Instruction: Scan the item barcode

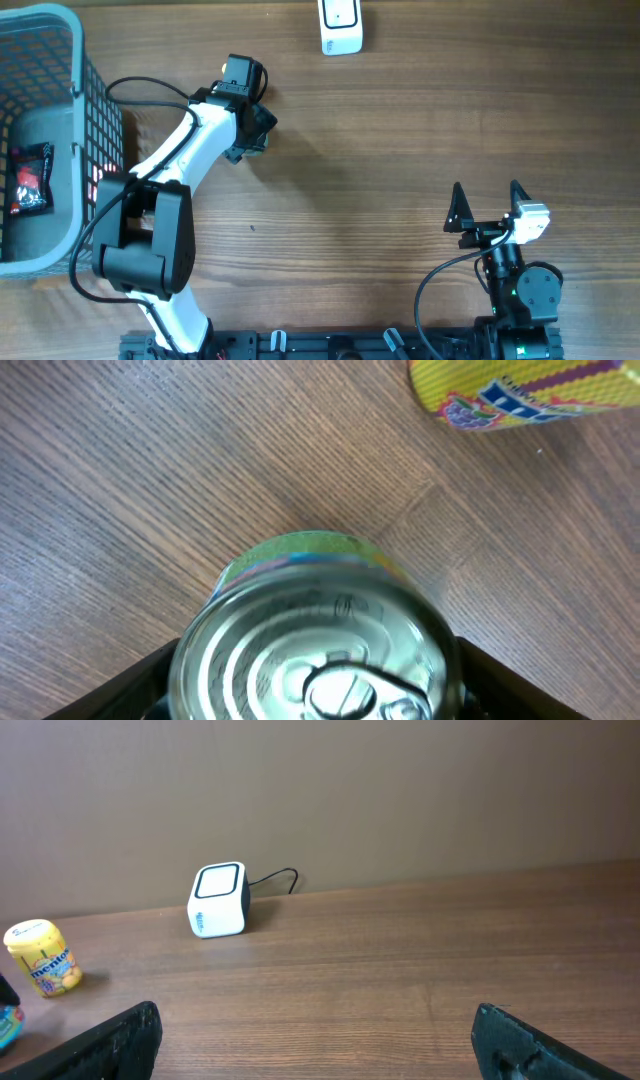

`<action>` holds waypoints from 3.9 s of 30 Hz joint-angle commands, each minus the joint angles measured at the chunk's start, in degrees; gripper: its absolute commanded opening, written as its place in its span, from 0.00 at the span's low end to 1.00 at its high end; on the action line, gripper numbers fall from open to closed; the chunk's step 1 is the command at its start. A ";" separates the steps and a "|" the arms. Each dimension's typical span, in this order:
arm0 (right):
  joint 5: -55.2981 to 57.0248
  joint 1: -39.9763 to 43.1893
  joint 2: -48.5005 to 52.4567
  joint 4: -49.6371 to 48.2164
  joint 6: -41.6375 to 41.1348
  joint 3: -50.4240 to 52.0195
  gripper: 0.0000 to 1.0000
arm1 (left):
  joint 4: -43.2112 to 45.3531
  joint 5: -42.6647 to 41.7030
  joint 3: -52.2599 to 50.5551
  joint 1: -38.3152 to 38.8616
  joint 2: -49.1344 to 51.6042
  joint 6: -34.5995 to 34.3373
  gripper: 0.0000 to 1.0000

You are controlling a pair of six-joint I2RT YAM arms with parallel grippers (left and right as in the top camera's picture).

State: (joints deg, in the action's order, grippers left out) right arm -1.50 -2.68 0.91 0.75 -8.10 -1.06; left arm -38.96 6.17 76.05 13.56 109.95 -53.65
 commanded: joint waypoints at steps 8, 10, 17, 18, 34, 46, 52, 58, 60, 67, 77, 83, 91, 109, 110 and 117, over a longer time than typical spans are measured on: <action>-0.74 -0.13 -0.11 -0.28 0.22 0.44 1.00 | 0.76 0.98 0.66 0.46 5.57 0.50 0.76; -0.74 -0.13 -0.11 -0.28 0.22 0.44 1.00 | 1.05 0.98 0.66 0.48 6.05 0.50 0.79; -0.74 -0.13 -0.11 -0.28 0.20 0.44 1.00 | 0.52 1.03 0.68 0.48 5.01 0.52 0.84; -0.74 -0.13 -0.11 -0.28 0.20 0.44 1.00 | 0.28 1.03 0.68 0.48 4.63 0.52 0.86; -0.74 -0.13 -0.11 -0.28 0.24 0.44 1.00 | -2.54 18.43 0.70 8.37 -31.32 0.96 0.97; -0.74 -0.13 -0.11 -0.28 0.22 0.44 1.00 | 6.99 46.84 0.79 1.38 -57.72 12.57 0.99; -0.74 -0.13 -0.11 -0.28 0.24 0.44 1.00 | 11.80 48.37 0.79 -13.16 -57.42 17.42 0.99; -0.74 -0.13 -0.11 -0.28 0.24 0.44 1.00 | 9.05 41.31 0.79 -26.49 -47.47 17.44 0.99; -0.74 -0.13 -0.11 -0.28 0.24 0.44 1.00 | 8.44 39.80 0.79 -29.22 -44.02 17.44 1.00; -0.74 -0.13 -0.11 -0.28 0.24 0.44 1.00 | 7.34 29.90 0.79 -38.16 -32.46 15.91 1.00; -0.72 -0.13 -0.11 -0.28 0.24 0.44 1.00 | 8.07 12.74 0.79 -50.31 -20.94 19.87 1.00; -0.74 -0.13 -0.11 -0.28 0.22 0.44 1.00 | 4.96 4.33 0.79 -53.90 -19.02 21.97 1.00; -0.74 -0.13 -0.11 -0.28 0.24 0.44 1.00 | 10.93 -3.78 0.79 -53.59 -17.53 59.71 1.00; -0.74 -0.13 -0.11 -0.28 0.24 0.44 1.00 | 11.37 -3.37 0.79 -55.65 -0.87 71.73 1.00; -0.74 -0.13 -0.11 -0.28 0.24 0.44 1.00 | 11.34 -3.37 0.79 -55.91 -0.20 71.73 1.00; -0.74 -0.13 -0.11 -0.28 0.24 0.44 1.00 | 11.06 -3.58 0.79 -58.75 0.83 74.05 1.00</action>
State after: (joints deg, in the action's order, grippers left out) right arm -1.48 -2.68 0.91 0.75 -8.10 -1.08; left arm -28.01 3.27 76.69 -43.29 110.74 17.76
